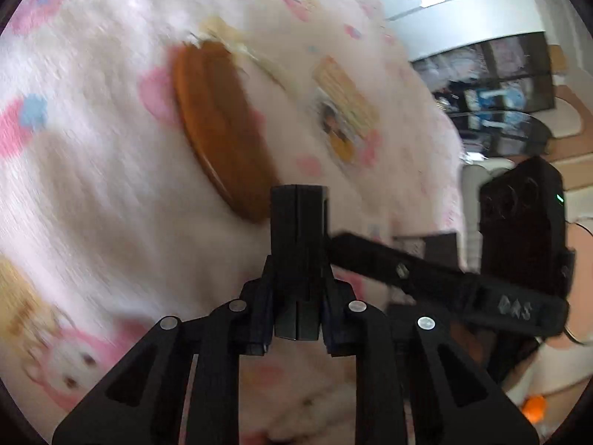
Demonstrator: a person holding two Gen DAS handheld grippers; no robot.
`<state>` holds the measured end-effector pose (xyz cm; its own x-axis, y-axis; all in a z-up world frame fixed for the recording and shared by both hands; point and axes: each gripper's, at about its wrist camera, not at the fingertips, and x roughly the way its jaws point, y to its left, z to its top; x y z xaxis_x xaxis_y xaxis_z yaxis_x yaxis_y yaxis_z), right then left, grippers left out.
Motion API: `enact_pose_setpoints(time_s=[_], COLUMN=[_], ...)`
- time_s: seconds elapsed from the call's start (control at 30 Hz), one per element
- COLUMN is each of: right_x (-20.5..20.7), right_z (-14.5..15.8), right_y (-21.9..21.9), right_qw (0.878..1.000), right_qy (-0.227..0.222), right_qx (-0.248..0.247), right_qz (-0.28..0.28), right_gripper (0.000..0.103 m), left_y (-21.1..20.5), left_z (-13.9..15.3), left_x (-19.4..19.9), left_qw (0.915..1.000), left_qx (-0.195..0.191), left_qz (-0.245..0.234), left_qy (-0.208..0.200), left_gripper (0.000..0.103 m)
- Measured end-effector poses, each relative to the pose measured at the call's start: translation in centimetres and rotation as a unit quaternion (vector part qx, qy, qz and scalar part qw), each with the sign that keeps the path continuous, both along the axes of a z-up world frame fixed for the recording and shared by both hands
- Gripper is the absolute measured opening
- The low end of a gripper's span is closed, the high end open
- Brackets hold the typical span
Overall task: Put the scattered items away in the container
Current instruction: 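Grasp the black square mirror frame with the left gripper and lift, then carry the black mirror with the left gripper over the box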
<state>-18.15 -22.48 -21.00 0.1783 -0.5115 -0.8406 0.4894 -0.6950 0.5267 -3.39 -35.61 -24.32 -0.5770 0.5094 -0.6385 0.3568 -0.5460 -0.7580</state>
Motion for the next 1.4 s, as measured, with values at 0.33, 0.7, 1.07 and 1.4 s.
enact_pose_setpoints(time_s=[0.33,0.7,1.07,1.4], right_x=[0.6,0.7,3.0,5.1], right_z=[-1.4,-2.3,8.6,10.9], right_y=[2.8,2.1,11.7,24.7], right_qw=[0.998,0.998,0.992,0.969], right_qy=[-0.03,-0.06,0.062,0.107], right_qx=[0.047,0.026,-0.048,-0.045], right_qz=[-0.021,0.027,-0.097,-0.218], right_gripper=[0.024,0.028,0.028,0.028], left_y=[0.1,0.4,6.5,21.6], left_z=[0.0,0.7,11.2,14.0], left_x=[2.5,1.8,0.1,-5.4], left_qw=[0.9972,0.9925,0.9917,0.9726], left_qx=[-0.054,-0.106,-0.099,-0.087], left_qz=[0.014,0.016,-0.058,-0.199], left_qy=[-0.049,-0.06,0.057,0.084], left_gripper=[0.027,0.028,0.028,0.028])
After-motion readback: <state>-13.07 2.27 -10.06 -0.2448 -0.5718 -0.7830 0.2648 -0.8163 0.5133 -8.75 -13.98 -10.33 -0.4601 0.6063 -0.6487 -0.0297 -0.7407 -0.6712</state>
